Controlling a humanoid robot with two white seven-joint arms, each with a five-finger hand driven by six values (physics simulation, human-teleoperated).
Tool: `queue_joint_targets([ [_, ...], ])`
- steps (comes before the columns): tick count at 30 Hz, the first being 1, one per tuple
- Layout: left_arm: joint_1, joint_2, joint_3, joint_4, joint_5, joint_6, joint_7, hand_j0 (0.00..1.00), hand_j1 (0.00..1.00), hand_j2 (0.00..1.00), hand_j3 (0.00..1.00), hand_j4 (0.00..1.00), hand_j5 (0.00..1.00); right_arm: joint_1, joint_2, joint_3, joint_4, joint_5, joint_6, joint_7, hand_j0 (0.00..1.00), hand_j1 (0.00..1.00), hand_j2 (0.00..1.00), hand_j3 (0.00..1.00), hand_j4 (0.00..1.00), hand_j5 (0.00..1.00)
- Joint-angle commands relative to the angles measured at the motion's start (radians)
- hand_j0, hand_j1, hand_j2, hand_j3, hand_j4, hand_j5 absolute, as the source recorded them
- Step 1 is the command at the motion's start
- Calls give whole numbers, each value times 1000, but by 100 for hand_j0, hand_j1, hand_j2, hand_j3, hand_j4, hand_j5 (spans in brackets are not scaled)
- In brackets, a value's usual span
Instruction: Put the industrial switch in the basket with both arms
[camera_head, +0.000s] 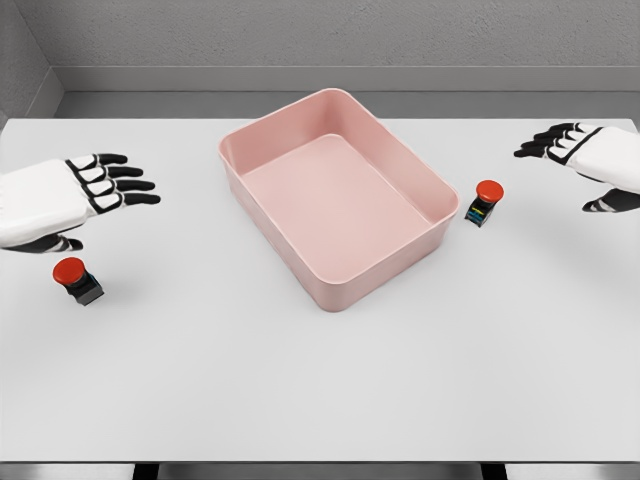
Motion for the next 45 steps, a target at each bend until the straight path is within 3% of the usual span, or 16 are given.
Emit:
queue_joint_targets([
  [1, 0, -3, 0, 0, 7, 0, -4, 100, 100, 100, 100, 100, 100, 0, -1, -1, -2, -6, 1, 2, 100, 100, 100, 100, 100, 100],
  [5, -12, -4, 0, 0, 5, 0, -15, 100, 100, 100, 100, 100, 100, 3, 44, -5, 11, -7, 1, -10, 100, 100, 100, 100, 100, 100],
  [7, -32, 4, 3, 1, 2, 0, -114, 100, 100, 100, 100, 100, 100, 3, 45, -4, 29, -13, 1, -27, 100, 100, 100, 100, 100, 100],
  [9, -34, 13, 2, 3, -34, 0, -185, 100, 100, 100, 100, 100, 100, 5, 58, -2, 61, -12, 1, -131, 100, 100, 100, 100, 100, 100],
  [12, -34, 34, -29, 8, -139, 0, -191, 100, 100, 100, 100, 100, 100, 18, 58, -1, 100, -13, 1, -194, 100, 100, 100, 100, 100, 100],
  [14, -35, 76, -25, 20, -142, 0, -191, 100, 100, 100, 100, 100, 100, 37, 59, 1, 104, -13, 1, -246, 100, 100, 100, 100, 100, 100],
  [19, -44, 85, -21, 20, -142, 0, -193, 100, 100, 100, 100, 100, 100, 60, 116, 11, 112, -13, 1, -306, 100, 100, 100, 100, 100, 100],
  [20, -41, 83, -28, 21, -147, 0, -193, 100, 100, 100, 100, 100, 100, 61, 125, 13, 112, -13, 1, -306, 100, 100, 100, 100, 100, 100],
  [23, -38, 70, -160, 21, -174, 0, -190, 100, 100, 100, 100, 100, 100, 64, 157, 15, 117, -3, 1, -294, 100, 100, 100, 100, 100, 100],
  [24, -37, 70, -167, 21, -174, 0, -190, 100, 100, 100, 100, 100, 100, 64, 157, 28, 117, 0, 1, -291, 100, 100, 100, 100, 100, 100],
  [31, -40, 77, -167, 67, -179, 0, -187, 100, 100, 100, 100, 100, 100, 43, 151, 77, 195, 2, 1, -289, 97, 97, 97, 97, 97, 97],
  [45, -31, 23, -167, 94, -167, 0, -177, 100, 100, 100, 100, 100, 100, 37, 233, 102, 227, 27, 1, -291, 91, 91, 91, 91, 91, 91],
])
